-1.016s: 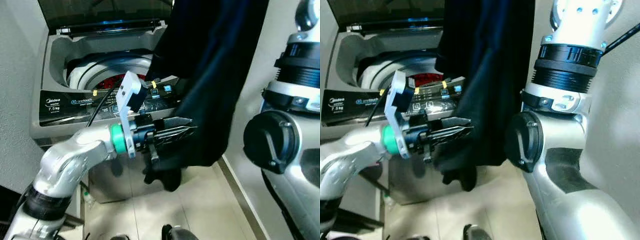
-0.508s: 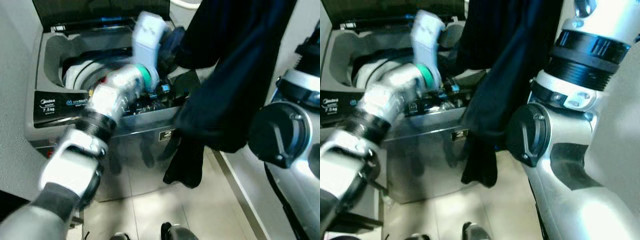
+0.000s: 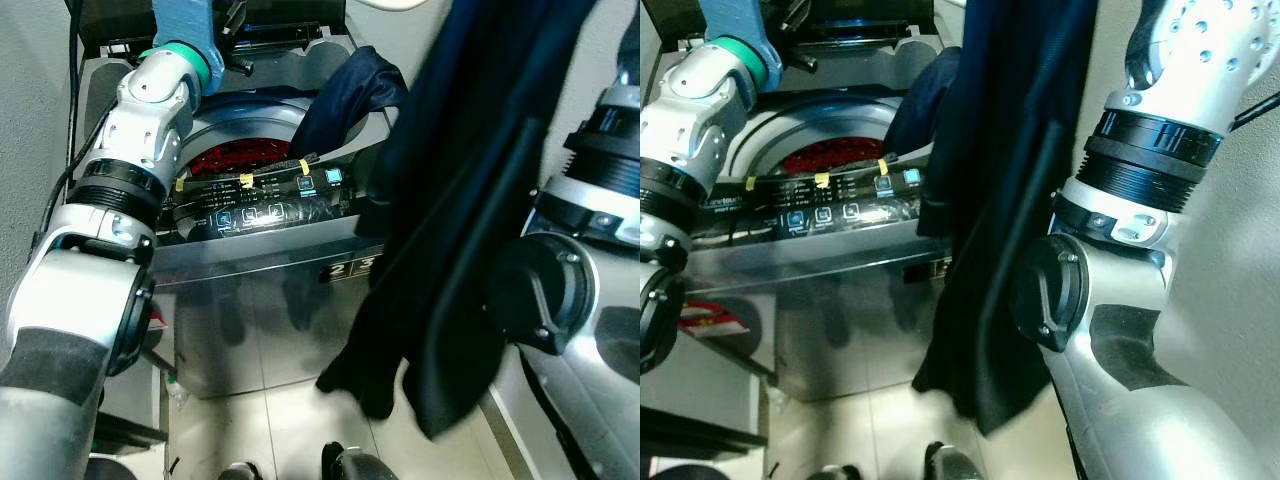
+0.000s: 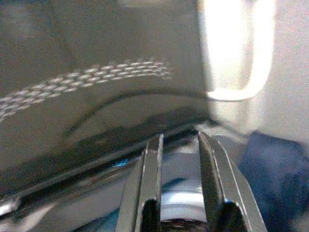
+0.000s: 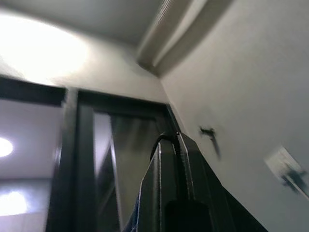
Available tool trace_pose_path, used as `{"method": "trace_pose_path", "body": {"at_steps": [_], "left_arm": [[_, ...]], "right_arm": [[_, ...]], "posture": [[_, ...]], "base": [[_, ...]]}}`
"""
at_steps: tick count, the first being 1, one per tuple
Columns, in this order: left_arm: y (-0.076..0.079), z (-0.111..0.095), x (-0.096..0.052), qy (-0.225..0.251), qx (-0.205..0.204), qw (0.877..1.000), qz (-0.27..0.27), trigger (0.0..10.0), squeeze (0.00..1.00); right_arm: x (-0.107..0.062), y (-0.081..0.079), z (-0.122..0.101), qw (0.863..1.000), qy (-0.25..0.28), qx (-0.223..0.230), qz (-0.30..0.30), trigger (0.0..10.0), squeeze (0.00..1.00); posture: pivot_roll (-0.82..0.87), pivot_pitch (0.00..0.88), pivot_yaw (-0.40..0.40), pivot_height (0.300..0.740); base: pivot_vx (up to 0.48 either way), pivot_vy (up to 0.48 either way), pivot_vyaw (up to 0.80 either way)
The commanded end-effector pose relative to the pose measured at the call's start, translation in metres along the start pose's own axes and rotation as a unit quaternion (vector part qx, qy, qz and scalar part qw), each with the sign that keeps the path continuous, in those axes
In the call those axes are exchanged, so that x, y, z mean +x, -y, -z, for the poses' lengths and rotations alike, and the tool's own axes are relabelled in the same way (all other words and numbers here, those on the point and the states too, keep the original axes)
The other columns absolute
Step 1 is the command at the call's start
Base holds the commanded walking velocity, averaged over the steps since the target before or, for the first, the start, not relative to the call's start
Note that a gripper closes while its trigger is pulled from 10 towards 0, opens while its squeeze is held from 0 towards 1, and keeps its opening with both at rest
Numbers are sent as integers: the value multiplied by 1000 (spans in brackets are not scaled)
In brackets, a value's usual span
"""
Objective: Clothes washing
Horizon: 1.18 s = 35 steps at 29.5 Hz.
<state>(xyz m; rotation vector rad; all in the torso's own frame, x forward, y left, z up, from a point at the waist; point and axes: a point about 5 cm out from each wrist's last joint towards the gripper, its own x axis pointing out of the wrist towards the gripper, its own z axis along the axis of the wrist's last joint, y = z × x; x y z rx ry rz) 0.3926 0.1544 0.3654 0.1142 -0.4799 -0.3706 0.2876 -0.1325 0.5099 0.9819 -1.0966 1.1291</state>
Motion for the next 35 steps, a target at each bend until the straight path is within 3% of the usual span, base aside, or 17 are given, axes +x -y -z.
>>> {"method": "trace_pose_path", "body": {"at_steps": [1,2,3,5,6,8,10,11,12,13,14,17,18,21,26,31,35], "left_arm": [[19,-8,-25,22,-60,992,111,10000,0],[19,-8,-25,22,-60,992,111,10000,0],[30,-13,-42,31,-83,983,163,10000,0],[30,-13,-42,31,-83,983,163,10000,0],[42,-16,-69,23,-114,970,214,10000,0],[42,-16,-69,23,-114,970,214,10000,0],[60,-19,-126,-18,-168,945,279,10000,0],[60,-19,-126,-18,-168,945,279,10000,0],[69,-22,-147,-38,-185,932,308,10000,0],[69,-22,-147,-38,-185,932,308,10000,0],[77,-24,-160,-51,-197,921,333,10000,0],[85,-22,-169,-63,-208,908,358,10000,0],[92,-18,-176,-75,-222,894,381,10000,0],[99,-1,-177,-98,-230,884,395,10000,0],[98,16,-167,-123,-222,890,380,10000,0],[90,34,-147,-148,-200,909,335,10000,0],[80,47,-137,-162,-178,921,307,10000,0]], "right_arm": [[-2,9,21,999,-41,-4,6,10000,0],[-2,9,21,999,-41,-4,6,10000,0],[-5,14,28,998,-60,-7,13,10000,0],[-5,14,28,998,-60,-7,13,10000,0],[-11,19,42,993,-115,-33,10,10000,0],[-11,19,42,993,-115,-33,10,10000,0],[-40,33,84,944,-287,-159,-28,10000,0],[-40,33,84,944,-287,-159,-28,10000,0],[-54,41,98,909,-353,-216,-54,10000,0],[-54,41,98,909,-353,-216,-54,10000,0],[-60,46,106,882,-387,-258,-75,10000,0],[-58,47,110,870,-397,-279,-88,10000,0],[-52,47,113,866,-395,-291,-95,10000,0],[-37,40,116,876,-376,-283,-106,10000,0],[-24,33,112,899,-337,-257,-107,10000,0],[-5,15,92,928,-270,-215,-141,10000,0],[5,0,80,939,-234,-182,-176,10000,0]], "posture": [[85,118,-15,740],[85,118,-15,740],[87,121,-19,740],[87,121,-19,740],[97,130,-28,740],[97,130,-28,740],[107,138,-33,740],[107,138,-33,740],[109,139,-39,740],[109,139,-39,740],[110,138,-42,740],[109,137,-43,740],[106,135,-46,740],[92,129,-43,740],[88,124,-37,740],[79,118,-30,740],[75,117,-28,740]], "base": [[0,0,0],[0,0,0],[0,0,0],[0,0,0],[0,0,0],[0,0,0],[0,0,0],[0,0,0],[0,0,0],[0,0,0],[0,0,0],[0,0,0],[0,0,0],[0,0,0],[0,0,0],[0,0,0],[0,0,0]]}}
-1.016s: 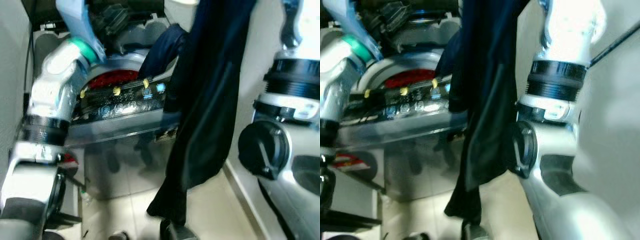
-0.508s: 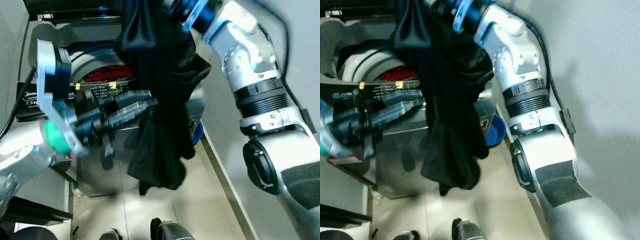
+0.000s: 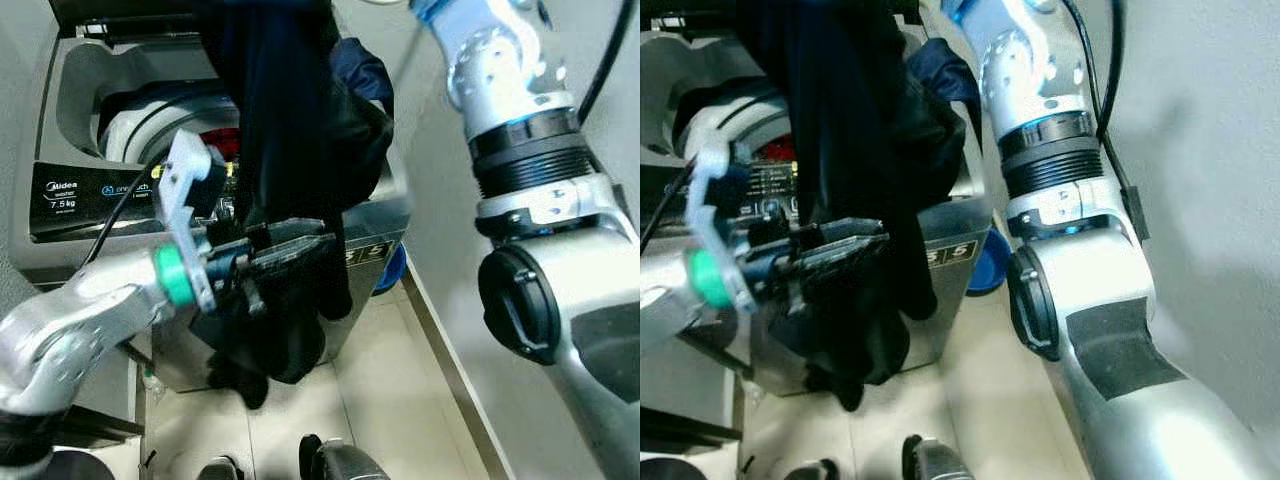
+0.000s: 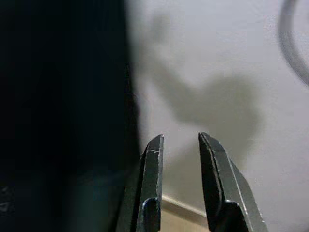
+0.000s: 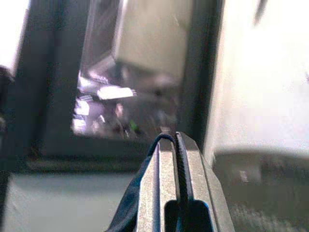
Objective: Clothes washing
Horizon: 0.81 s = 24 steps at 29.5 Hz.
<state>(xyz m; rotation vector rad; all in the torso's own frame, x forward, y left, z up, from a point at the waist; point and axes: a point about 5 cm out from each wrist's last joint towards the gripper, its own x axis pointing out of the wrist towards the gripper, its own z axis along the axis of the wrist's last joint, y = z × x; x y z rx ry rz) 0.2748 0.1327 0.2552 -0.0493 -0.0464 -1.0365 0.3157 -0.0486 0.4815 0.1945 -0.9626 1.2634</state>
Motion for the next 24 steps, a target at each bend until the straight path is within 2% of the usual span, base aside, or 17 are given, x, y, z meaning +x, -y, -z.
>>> {"method": "trace_pose_path", "body": {"at_steps": [1,2,4,6,7,10,11,12,13,14,15,17,18,21,22,23,24], "left_arm": [[-13,5,1,-17,20,999,-34,10000,0],[-29,1,-1,-20,44,996,-70,10000,0],[-29,1,-1,-20,44,996,-70,10000,0],[-60,-14,-10,-16,93,985,-142,10000,0],[-82,-24,-16,-13,123,970,-207,10000,0],[-82,-24,-16,-13,123,970,-207,10000,0],[-94,-31,-21,-11,141,958,-249,10000,0],[-94,-31,-21,-11,141,958,-249,10000,0],[-120,-49,-35,7,176,919,-354,10000,0],[-120,-49,-35,7,176,919,-354,10000,0],[-138,-68,-51,23,211,875,-435,10000,0],[-138,-68,-51,23,211,875,-435,10000,0],[-149,-87,-65,37,247,838,-486,10000,0],[-149,-87,-65,37,247,838,-486,10000,0],[-155,-107,-81,39,295,796,-527,10000,0],[-160,-127,-99,31,340,749,-568,10000,0],[-160,-127,-99,31,340,749,-568,10000,0]], "right_arm": [[9,-5,-30,998,60,-2,-29,10000,0],[8,0,-40,997,79,-2,-16,10000,0],[8,0,-40,997,79,-2,-16,10000,0],[0,16,-63,993,120,1,21,10000,0],[-8,24,-74,989,141,7,37,10000,0],[-8,24,-74,989,141,7,37,10000,0],[-12,29,-81,987,154,11,44,10000,0],[-12,29,-81,987,154,11,44,10000,0],[-17,29,-84,986,163,16,41,10000,0],[-17,29,-84,986,163,16,41,10000,0],[-19,27,-82,986,162,17,35,10000,0],[-19,27,-82,986,162,17,35,10000,0],[-21,23,-72,989,143,15,23,10000,0],[-21,23,-72,989,143,15,23,10000,0],[-23,16,-51,995,99,7,0,10000,0],[-29,8,-12,1000,23,0,-13,10000,0],[-29,8,-12,1000,23,0,-13,10000,0]], "posture": [[70,117,-26,740],[68,114,-22,740],[68,114,-22,740],[71,113,-20,740],[71,113,-20,740],[71,113,-20,740],[71,113,-20,740],[71,113,-20,740],[73,111,-16,740],[73,111,-16,740],[70,112,-16,740],[70,112,-16,740],[72,115,-19,740],[72,115,-19,740],[76,119,-23,740],[80,124,-25,740],[80,124,-25,740]], "base": [[0,0,0],[0,0,0],[0,0,0],[0,0,0],[0,0,0],[0,0,0],[0,0,0],[0,0,0],[0,0,0],[0,0,0],[0,0,0],[0,0,0],[0,0,0],[0,0,0],[0,0,0],[0,0,0],[0,0,0]]}}
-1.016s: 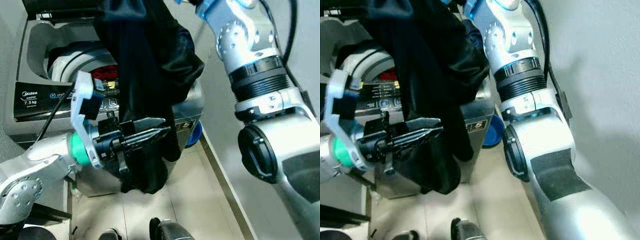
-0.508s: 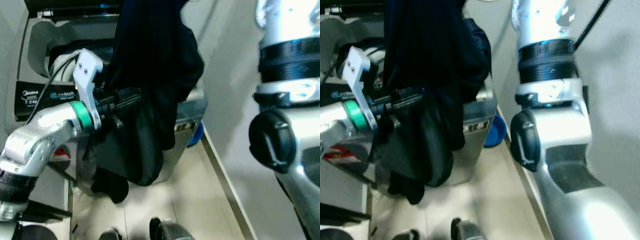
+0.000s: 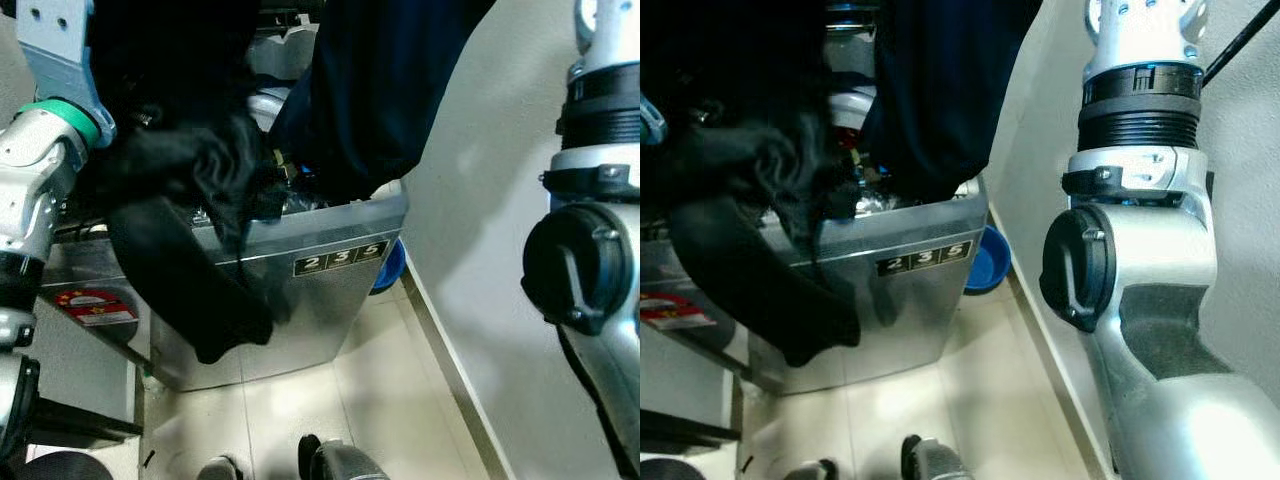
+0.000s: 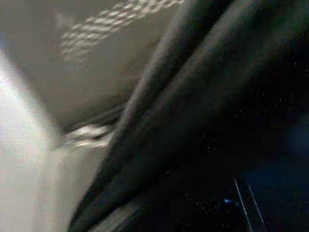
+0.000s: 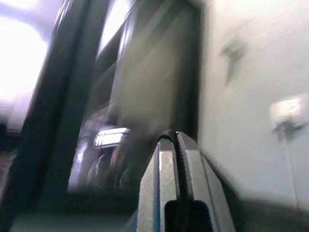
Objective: Clothes washing
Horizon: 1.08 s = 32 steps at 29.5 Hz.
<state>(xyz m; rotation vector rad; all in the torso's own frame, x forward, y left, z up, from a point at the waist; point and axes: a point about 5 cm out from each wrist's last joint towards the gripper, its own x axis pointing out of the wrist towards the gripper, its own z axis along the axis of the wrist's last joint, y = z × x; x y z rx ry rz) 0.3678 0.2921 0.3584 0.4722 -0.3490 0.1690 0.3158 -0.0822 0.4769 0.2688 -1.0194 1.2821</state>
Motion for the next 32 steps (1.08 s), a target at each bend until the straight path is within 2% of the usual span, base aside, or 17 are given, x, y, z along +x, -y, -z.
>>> {"method": "trace_pose_path", "body": {"at_steps": [1,3,5,6,8,9,12,14,16,17,19,20,21,22,23,25,32], "left_arm": [[-38,-13,0,20,61,994,-85,10000,0],[-38,-13,0,20,61,994,-85,10000,0],[-52,-13,-1,12,70,992,-107,10000,0],[-50,-4,0,-14,34,997,-70,10000,0],[-50,-4,0,-14,34,997,-70,10000,0],[-36,8,1,-43,-13,999,-9,10000,0],[-14,17,-1,-51,-61,994,69,10000,0],[44,15,-22,-21,-123,956,265,10000,0],[44,15,-22,-21,-123,956,265,10000,0],[67,7,-40,2,-139,929,342,10000,0],[67,7,-40,2,-139,929,342,10000,0],[88,-7,-60,31,-154,902,403,10000,0],[88,-7,-60,31,-154,902,403,10000,0],[107,-25,-81,63,-183,874,446,10000,0],[107,-25,-81,63,-183,874,446,10000,0],[128,-50,-109,97,-237,835,487,10000,0],[143,-61,-129,110,-263,804,521,10000,0]], "right_arm": [[-10,-8,31,997,-72,-15,-22,10000,0],[-10,-8,31,997,-72,-15,-22,10000,0],[-18,-11,65,990,-135,-33,-5,10000,0],[-23,-14,103,982,-182,-34,40,10000,0],[-23,-14,103,982,-182,-34,40,10000,0],[-23,-21,133,973,-217,-34,76,10000,0],[-20,-30,155,965,-240,-31,101,10000,0],[-7,-47,178,959,-253,-11,129,10000,0],[-7,-47,178,959,-253,-11,129,10000,0],[-1,-53,183,958,-255,-3,134,10000,0],[-1,-53,183,958,-255,-3,134,10000,0],[2,-57,187,954,-264,-2,141,10000,0],[2,-57,187,954,-264,-2,141,10000,0],[3,-55,190,946,-279,-9,167,10000,0],[3,-55,190,946,-279,-9,167,10000,0],[-1,-48,192,927,-300,-18,225,10000,0],[-7,-35,189,902,-306,-39,301,10000,0]], "posture": [[80,124,-25,740],[80,124,-25,740],[86,131,-24,740],[89,134,-25,740],[89,134,-25,740],[94,141,-28,740],[94,144,-33,740],[98,153,-41,740],[98,153,-41,740],[99,157,-48,740],[99,157,-48,740],[101,161,-51,740],[101,161,-51,740],[107,166,-56,740],[107,166,-56,740],[110,165,-57,740],[107,163,-54,740]], "base": [[0,0,0],[0,0,0],[0,0,0],[0,0,0],[0,0,0],[0,0,0],[0,0,0],[0,0,0],[0,0,0],[0,0,0],[0,0,0],[0,0,0],[0,0,0],[0,0,0],[0,0,0],[0,0,0],[0,0,0]]}}
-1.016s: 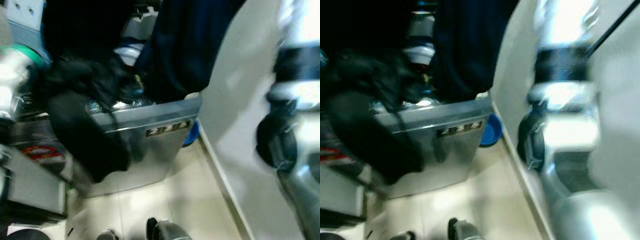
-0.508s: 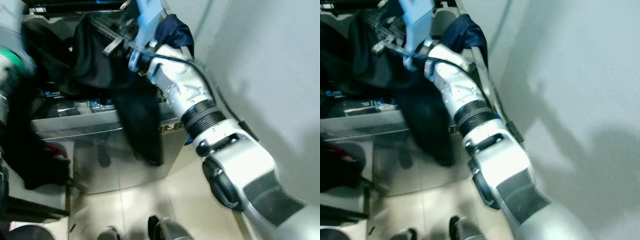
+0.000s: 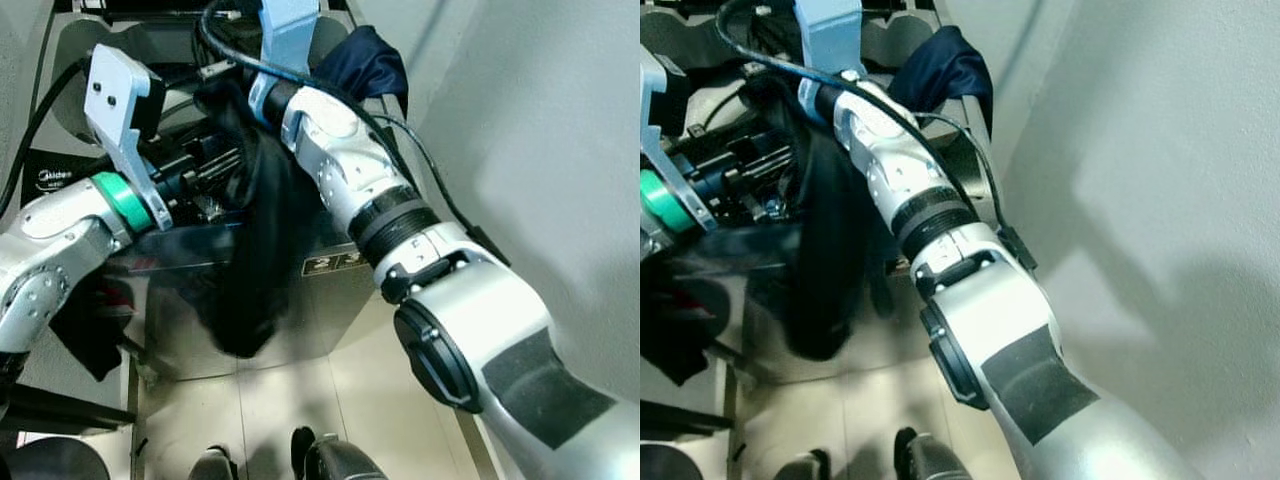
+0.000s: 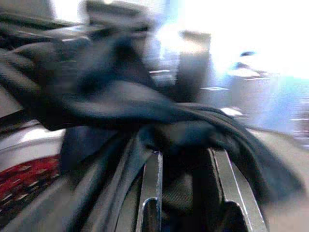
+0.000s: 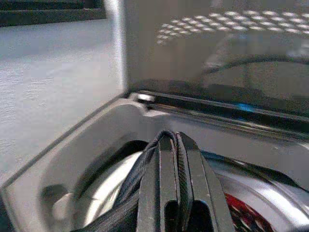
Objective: Clothes washing
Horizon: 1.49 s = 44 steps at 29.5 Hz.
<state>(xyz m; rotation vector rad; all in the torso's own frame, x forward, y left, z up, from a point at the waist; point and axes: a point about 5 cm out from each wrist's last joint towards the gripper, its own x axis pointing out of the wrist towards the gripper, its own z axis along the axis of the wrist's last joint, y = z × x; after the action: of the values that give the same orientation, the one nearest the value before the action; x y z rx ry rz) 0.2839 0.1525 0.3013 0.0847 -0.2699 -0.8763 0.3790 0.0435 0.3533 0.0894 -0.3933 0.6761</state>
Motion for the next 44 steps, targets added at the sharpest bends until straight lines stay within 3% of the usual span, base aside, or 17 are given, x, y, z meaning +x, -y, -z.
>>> {"method": "trace_pose_path", "body": {"at_steps": [1,3,8,11,17,21,22,24,27,28,30,33,34,37,38,41,44], "left_arm": [[30,-5,8,23,-8,996,87,10000,0],[37,-3,8,25,-12,995,96,10000,0],[25,11,10,-14,58,995,-76,10000,0],[3,13,-1,-46,70,973,-216,10000,0],[-36,7,-21,-46,70,933,-350,10000,0],[-44,4,-24,-35,30,930,-365,10000,0],[-51,2,-23,7,-83,922,-377,10000,0],[-55,0,-24,19,-94,915,-392,10000,0],[-66,-5,-32,17,-43,890,-454,10000,0],[-69,-7,-33,4,-2,889,-458,10000,0],[-69,-7,-33,4,-2,889,-458,10000,0],[-51,-2,-22,-43,17,942,-333,10000,0],[-46,-2,-20,-48,19,950,-308,10000,0],[-47,0,-20,-52,10,947,-317,10000,0],[-49,-1,-20,-51,7,943,-327,10000,0],[-52,-2,-20,-49,4,940,-338,10000,0],[-54,-4,-19,-24,-52,936,-347,10000,0]], "right_arm": [[3,-9,0,1000,-3,1,0,10000,0],[4,-6,-1,1000,-1,-2,30,10000,0],[5,-10,3,998,-20,-45,42,10000,0],[1,-16,23,995,-60,-74,3,10000,0],[-3,-19,32,993,-67,-93,-33,10000,0],[-3,-19,30,993,-62,-92,-43,10000,0],[-3,-21,27,992,-51,-93,-64,10000,0],[-3,-22,26,992,-47,-91,-71,10000,0],[-2,-23,24,992,-37,-91,-82,10000,0],[-3,-23,24,992,-37,-91,-82,10000,0],[-3,-23,24,992,-37,-91,-82,10000,0],[-4,-18,27,993,-38,-90,-62,10000,0],[-4,-17,27,994,-37,-88,-56,10000,0],[-5,-15,28,995,-37,-83,-52,10000,0],[-5,-15,28,995,-39,-76,-54,10000,1000],[-5,-15,29,995,-41,-72,-58,10000,1000],[-5,-17,29,994,-48,-66,-79,10000,1000]], "posture": [[107,163,-54,740],[110,163,-54,740],[118,165,-59,740],[112,169,-53,740],[112,168,-49,740],[112,165,-47,740],[113,157,-42,740],[113,157,-42,740],[115,152,-44,740],[115,150,-44,740],[115,150,-44,740],[116,143,-43,740],[115,142,-43,740],[115,142,-43,740],[116,141,-45,740],[116,140,-46,740],[118,137,-45,740]], "base": [[0,0,0],[0,0,0],[0,0,0],[0,0,0],[0,0,0],[0,0,0],[0,0,0],[0,0,0],[0,0,0],[0,0,0],[0,0,0],[0,0,0],[0,0,0],[0,0,0],[0,0,0],[0,0,0],[0,0,0]]}}
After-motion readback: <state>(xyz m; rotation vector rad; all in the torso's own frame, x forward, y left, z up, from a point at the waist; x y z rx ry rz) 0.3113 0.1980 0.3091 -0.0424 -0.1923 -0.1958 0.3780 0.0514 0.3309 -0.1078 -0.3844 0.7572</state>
